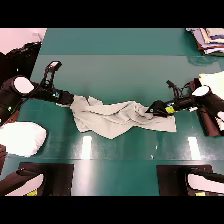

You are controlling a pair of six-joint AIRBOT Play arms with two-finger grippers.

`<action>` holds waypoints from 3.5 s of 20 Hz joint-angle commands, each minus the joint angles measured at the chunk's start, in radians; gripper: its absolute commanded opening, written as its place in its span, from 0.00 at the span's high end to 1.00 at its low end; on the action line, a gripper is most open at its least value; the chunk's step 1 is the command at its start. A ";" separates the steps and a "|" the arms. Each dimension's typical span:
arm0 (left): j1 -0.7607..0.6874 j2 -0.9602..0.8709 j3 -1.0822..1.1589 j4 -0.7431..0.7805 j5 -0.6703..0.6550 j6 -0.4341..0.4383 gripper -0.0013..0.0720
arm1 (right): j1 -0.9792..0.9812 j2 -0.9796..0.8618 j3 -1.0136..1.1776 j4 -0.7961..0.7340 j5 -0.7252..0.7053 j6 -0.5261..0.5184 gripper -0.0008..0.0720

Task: Fold the shirts.

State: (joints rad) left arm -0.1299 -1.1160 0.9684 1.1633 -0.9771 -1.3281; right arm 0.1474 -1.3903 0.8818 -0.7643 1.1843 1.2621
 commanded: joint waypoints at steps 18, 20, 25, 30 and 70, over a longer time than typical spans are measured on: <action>0.000 0.217 1.102 0.183 -0.093 -0.079 0.95 | -0.347 0.519 0.766 0.080 -0.029 -0.092 0.97; 0.000 0.218 1.208 0.178 -0.071 -0.079 0.95 | -0.413 0.564 0.832 0.080 -0.011 -0.092 0.97; 0.000 0.218 1.284 0.066 0.019 -0.078 0.95 | -0.618 0.619 0.964 0.080 0.085 -0.044 0.97; 0.000 0.174 1.255 0.112 0.064 -0.055 0.95 | -0.669 0.558 0.986 0.082 0.178 0.052 0.97; 0.171 -0.410 0.530 0.194 -0.428 -0.213 0.30 | -0.287 0.122 0.380 -0.302 0.128 0.090 0.34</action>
State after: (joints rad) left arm 0.0479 -1.6592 1.7157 1.3758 -1.4536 -1.5242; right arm -0.1139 -1.3705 1.3975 -1.0687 1.3361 1.3758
